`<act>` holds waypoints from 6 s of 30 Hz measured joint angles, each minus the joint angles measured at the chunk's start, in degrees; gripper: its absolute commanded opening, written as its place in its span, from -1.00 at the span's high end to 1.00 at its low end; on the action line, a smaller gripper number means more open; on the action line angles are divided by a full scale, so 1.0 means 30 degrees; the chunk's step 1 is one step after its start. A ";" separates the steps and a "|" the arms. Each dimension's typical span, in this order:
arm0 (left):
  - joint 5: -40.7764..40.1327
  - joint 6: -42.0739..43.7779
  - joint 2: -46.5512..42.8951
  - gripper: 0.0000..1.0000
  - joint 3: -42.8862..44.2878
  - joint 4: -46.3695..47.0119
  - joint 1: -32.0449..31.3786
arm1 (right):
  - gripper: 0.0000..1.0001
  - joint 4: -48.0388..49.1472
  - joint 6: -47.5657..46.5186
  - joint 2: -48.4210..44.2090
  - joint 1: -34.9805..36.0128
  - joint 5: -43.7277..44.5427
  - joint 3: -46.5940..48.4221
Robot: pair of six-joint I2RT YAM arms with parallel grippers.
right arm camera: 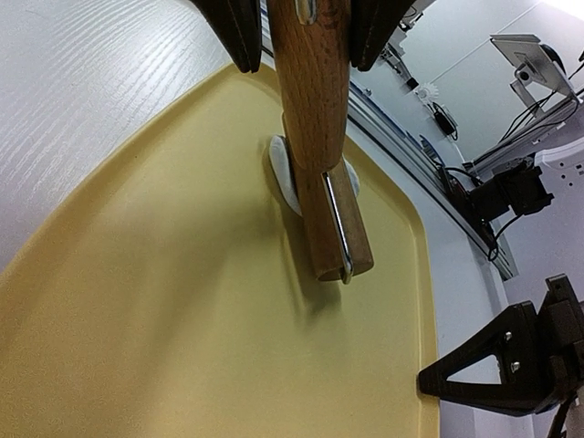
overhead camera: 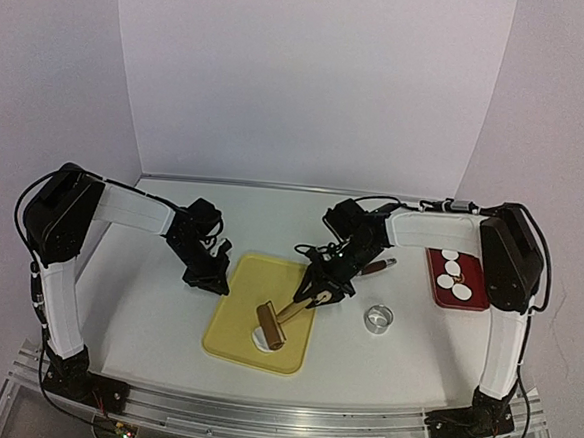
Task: Roll out the dumpling wrappers from the dough
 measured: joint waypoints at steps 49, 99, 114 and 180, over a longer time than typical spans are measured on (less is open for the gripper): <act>-0.0036 -0.0095 0.0032 1.00 0.0075 -0.0104 -0.0007 | 1.00 0.2533 -0.0843 -0.1311 0.0194 -0.0014 -0.2674; -0.1312 0.0522 0.0538 0.51 0.1282 -0.0459 0.0852 | 1.00 -0.0939 0.0574 -0.3118 -0.0168 0.3072 -0.0549; -0.0962 0.1022 -0.0981 0.14 0.1151 -0.1540 0.0911 | 1.00 0.4500 0.6236 -0.5364 -0.0165 0.3899 -0.5341; 0.0076 0.3104 0.0512 1.00 0.1139 -0.2295 0.1089 | 1.00 1.0261 1.0623 -0.4625 0.1540 0.4426 -0.7641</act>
